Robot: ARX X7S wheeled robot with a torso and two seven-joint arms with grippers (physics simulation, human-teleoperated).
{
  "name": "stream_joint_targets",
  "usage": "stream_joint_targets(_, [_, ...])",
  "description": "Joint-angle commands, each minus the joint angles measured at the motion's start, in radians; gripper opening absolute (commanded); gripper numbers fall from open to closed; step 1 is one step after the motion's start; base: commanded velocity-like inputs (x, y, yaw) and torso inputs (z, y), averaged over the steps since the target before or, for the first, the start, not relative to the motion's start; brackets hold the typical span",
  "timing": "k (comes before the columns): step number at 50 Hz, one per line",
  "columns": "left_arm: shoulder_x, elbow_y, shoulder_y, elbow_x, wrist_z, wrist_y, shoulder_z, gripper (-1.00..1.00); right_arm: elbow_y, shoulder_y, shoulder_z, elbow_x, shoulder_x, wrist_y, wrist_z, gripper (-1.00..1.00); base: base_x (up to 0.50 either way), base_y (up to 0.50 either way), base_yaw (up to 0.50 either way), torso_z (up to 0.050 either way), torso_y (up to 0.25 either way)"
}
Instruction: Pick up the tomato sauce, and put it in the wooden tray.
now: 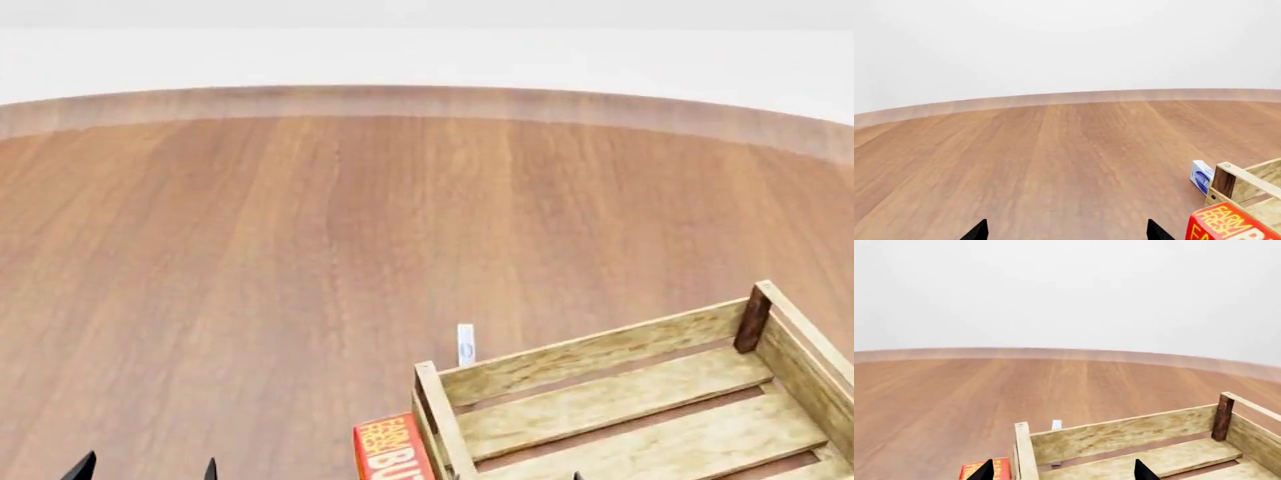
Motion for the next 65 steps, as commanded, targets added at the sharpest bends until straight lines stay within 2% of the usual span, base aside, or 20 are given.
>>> stream_joint_targets(1, [0.012, -0.001, 0.001, -0.005, 0.015, 0.008, -0.017, 1.0, -0.112, -0.069, -0.006, -0.047, -0.001, 0.006, 0.015, 1.0, 0.0, 0.0, 0.0, 0.0, 0.0])
stream_joint_targets(8, [0.008, 0.001, 0.002, -0.009, 0.009, 0.009, -0.013, 1.0, -0.17, -0.141, 0.01, -0.023, 0.001, -0.035, 0.042, 1.0, 0.0, 0.0, 0.0, 0.0, 0.0])
stream_joint_targets(30, [-0.004, -0.004, 0.0, -0.02, -0.003, 0.016, -0.001, 1.0, -0.281, -0.362, -0.042, -0.136, 0.039, -0.158, 0.115, 1.0, 0.0, 0.0, 0.0, 0.0, 0.0])
stream_joint_targets(65, [-0.019, -0.005, -0.004, -0.035, -0.021, 0.019, 0.018, 1.0, -0.151, -0.439, -0.051, -0.065, 0.038, -0.321, 0.164, 1.0, 0.0, 0.0, 0.0, 0.0, 0.0])
